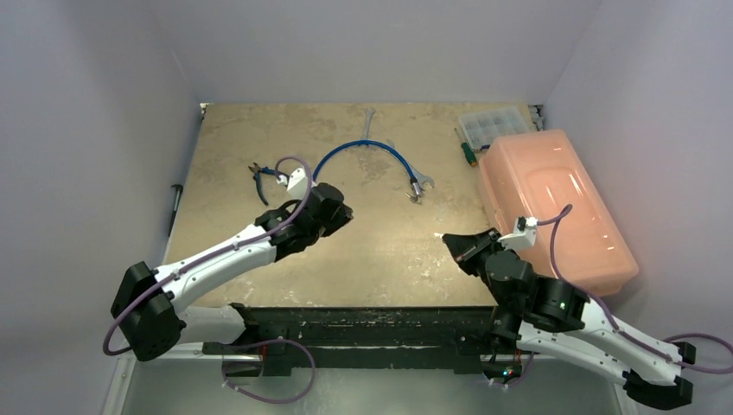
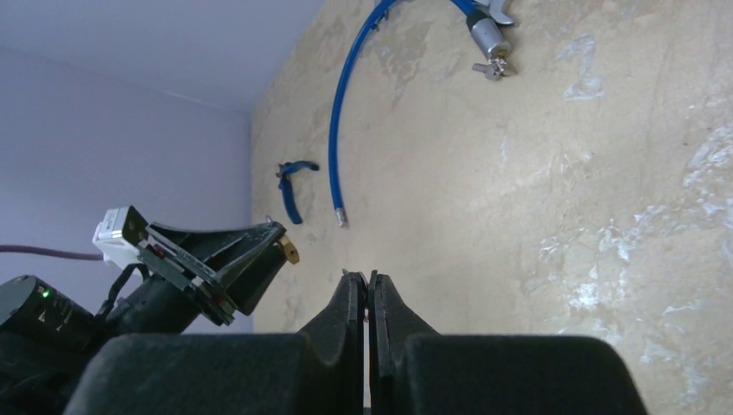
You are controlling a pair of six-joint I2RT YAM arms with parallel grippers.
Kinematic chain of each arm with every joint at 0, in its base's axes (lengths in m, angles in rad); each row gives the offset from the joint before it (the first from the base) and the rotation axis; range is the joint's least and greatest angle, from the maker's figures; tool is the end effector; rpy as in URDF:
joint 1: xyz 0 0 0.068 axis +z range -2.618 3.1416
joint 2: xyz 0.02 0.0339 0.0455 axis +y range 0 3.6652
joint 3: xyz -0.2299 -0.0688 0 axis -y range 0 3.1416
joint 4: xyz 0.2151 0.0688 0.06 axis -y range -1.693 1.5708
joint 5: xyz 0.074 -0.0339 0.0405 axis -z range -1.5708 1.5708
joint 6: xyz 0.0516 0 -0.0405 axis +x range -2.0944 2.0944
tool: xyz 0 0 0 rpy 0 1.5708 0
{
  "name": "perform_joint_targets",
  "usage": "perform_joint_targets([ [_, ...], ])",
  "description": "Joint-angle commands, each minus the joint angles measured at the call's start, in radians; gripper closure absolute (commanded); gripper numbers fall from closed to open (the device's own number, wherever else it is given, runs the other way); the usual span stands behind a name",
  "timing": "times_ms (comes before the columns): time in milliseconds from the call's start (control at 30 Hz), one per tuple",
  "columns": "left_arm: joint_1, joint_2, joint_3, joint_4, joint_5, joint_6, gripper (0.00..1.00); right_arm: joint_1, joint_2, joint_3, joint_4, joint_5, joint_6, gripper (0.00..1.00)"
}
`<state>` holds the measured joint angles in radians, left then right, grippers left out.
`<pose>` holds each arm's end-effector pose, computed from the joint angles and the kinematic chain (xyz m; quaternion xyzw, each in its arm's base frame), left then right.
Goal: Unlock with the key
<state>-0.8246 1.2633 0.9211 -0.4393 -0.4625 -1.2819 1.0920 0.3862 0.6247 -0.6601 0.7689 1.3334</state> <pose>0.1924 -0.1742 0.2323 -0.2895 0.8552 -0.2206 0.3690 0.0794 0.0751 0.2638 0.2960 0.7479 0.3615 0.4714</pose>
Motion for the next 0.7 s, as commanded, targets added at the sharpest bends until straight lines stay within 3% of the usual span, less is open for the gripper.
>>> perform_joint_targets([
  [0, 0.006, -0.064, -0.009, -0.002, -0.001, -0.162, 1.0, -0.001, 0.043, -0.014, 0.138, 0.041, -0.003, 1.0],
  [400, 0.007, -0.265, -0.253, 0.301, 0.09, -0.385, 1.0, -0.001, 0.112, -0.026, 0.234, 0.049, 0.037, 1.0],
  [667, 0.006, -0.245, -0.344, 0.503, 0.206, -0.466, 1.0, -0.001, 0.147, -0.062, 0.327, 0.029, 0.044, 1.0],
])
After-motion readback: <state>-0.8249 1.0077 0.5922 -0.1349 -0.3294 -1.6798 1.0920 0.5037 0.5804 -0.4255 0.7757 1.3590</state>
